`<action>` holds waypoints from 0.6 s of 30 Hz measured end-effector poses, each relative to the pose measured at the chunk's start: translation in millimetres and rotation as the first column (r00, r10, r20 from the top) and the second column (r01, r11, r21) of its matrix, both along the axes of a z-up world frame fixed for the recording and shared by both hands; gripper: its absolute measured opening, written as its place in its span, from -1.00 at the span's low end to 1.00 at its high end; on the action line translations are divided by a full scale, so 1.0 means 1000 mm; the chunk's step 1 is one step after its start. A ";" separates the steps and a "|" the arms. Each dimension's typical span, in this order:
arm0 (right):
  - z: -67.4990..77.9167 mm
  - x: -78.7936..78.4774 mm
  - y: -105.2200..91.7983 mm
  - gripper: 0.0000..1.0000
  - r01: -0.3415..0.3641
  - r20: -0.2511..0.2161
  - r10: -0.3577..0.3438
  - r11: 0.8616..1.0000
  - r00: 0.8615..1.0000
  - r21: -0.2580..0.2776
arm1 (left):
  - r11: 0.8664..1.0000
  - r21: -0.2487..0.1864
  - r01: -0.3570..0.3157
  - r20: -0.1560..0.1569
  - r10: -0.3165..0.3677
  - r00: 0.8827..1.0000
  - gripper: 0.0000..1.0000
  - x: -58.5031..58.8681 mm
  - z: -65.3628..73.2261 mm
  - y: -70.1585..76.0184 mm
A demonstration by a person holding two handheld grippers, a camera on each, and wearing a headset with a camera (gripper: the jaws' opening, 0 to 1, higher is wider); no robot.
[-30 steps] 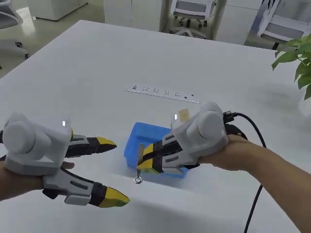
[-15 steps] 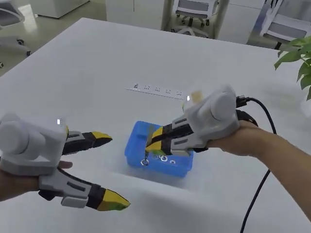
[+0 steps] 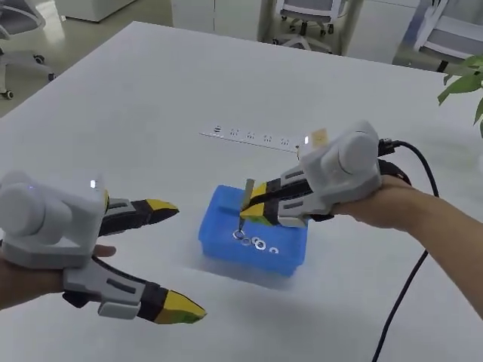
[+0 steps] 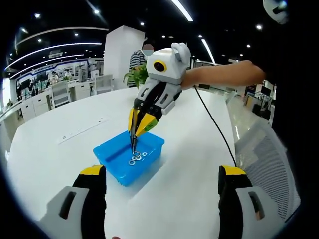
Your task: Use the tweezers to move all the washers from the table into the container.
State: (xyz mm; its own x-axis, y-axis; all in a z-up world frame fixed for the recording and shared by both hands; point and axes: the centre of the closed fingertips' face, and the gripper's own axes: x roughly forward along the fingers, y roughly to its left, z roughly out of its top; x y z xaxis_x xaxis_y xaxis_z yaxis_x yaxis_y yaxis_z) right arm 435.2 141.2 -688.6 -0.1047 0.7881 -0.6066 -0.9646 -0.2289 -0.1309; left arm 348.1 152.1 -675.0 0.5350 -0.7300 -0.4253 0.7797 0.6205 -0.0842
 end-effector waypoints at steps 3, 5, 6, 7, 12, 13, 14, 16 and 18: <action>-0.006 0.006 0.000 -0.85 0.011 0.001 -0.011 1.000 1.000 -0.004 | 1.000 0.000 0.001 -0.003 -0.001 1.000 0.98 0.001 -0.001 0.001; -0.008 0.008 0.000 -0.85 0.013 0.002 -0.013 1.000 1.000 -0.006 | 1.000 0.001 0.000 -0.005 0.000 1.000 0.98 0.002 -0.002 0.001; -0.011 0.011 0.000 -0.84 0.016 0.007 -0.016 1.000 1.000 -0.009 | 1.000 0.002 -0.001 -0.009 0.001 1.000 0.98 0.003 -0.003 0.002; -0.013 0.012 0.000 -0.84 0.018 0.006 -0.017 1.000 1.000 -0.013 | 1.000 0.002 -0.001 -0.012 0.001 1.000 0.98 0.004 -0.003 0.002; -0.022 0.021 0.001 -0.84 0.029 0.010 -0.029 0.999 1.000 -0.021 | 1.000 0.001 0.004 -0.010 -0.004 1.000 0.97 0.007 -0.003 0.002; -0.023 0.022 0.001 -0.84 0.031 0.009 -0.031 0.999 0.999 -0.022 | 1.000 0.001 0.004 -0.011 -0.004 1.000 0.97 0.008 -0.004 0.002; -0.026 0.024 0.001 -0.84 0.033 0.007 -0.032 0.999 0.999 -0.023 | 1.000 0.005 0.004 -0.012 -0.004 1.000 0.97 0.010 -0.004 0.003; -0.028 0.026 0.002 -0.84 0.035 0.011 -0.035 0.999 0.999 -0.024 | 1.000 0.008 0.006 -0.012 -0.006 1.000 0.96 0.012 -0.005 0.003; -0.032 0.029 0.002 -0.84 0.041 0.011 -0.041 0.999 0.999 -0.025 | 1.000 0.009 0.008 -0.011 -0.008 1.000 0.96 0.014 -0.005 0.004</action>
State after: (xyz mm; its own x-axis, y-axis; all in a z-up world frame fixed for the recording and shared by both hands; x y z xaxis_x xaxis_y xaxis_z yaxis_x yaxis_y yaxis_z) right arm 464.2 143.3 -720.2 -0.0659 0.7761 -0.6272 -0.9719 -0.1923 -0.1359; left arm 362.6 156.2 -679.7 0.5243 -0.7302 -0.4381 0.7836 0.6151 -0.0874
